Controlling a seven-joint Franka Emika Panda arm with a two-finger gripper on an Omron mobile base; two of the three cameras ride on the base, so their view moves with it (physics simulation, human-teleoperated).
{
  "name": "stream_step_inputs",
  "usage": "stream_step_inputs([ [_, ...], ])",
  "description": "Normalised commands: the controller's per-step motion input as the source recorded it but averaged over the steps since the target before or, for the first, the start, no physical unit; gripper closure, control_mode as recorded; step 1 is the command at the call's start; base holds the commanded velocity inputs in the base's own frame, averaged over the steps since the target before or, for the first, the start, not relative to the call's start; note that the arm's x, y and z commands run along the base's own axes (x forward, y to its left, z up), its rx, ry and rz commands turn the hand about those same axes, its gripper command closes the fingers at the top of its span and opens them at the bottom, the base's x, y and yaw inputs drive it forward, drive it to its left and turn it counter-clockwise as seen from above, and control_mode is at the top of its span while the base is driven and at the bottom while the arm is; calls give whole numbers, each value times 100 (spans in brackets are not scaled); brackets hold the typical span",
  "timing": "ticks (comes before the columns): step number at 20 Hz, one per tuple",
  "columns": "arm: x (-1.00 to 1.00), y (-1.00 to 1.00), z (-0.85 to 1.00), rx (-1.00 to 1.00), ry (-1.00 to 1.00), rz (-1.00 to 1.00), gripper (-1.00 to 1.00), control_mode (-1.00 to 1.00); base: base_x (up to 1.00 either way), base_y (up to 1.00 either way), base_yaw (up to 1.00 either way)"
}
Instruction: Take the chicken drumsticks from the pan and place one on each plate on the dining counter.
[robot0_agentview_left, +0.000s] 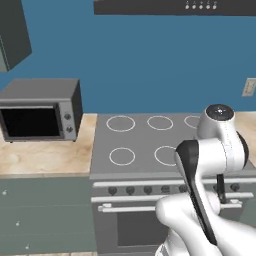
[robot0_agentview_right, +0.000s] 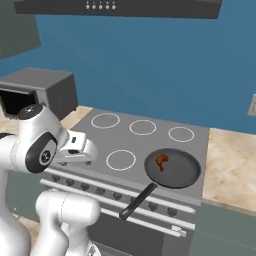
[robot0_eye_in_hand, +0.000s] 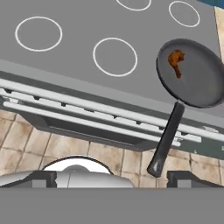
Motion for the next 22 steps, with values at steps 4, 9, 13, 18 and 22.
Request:
stream_step_inputs([
  [4,9,-12,-14,2,-4,-4,-100,-100,13,-11,0],
  [9,32,-46,-24,8,-3,-15,-100,-100,0,0,0],
  [13,34,-74,-23,9,0,-13,-100,-100,0,0,0],
  [18,40,-79,-10,1,6,-5,-100,-100,0,0,0],
  [22,43,-88,-16,3,10,0,-100,-100,0,0,0],
])
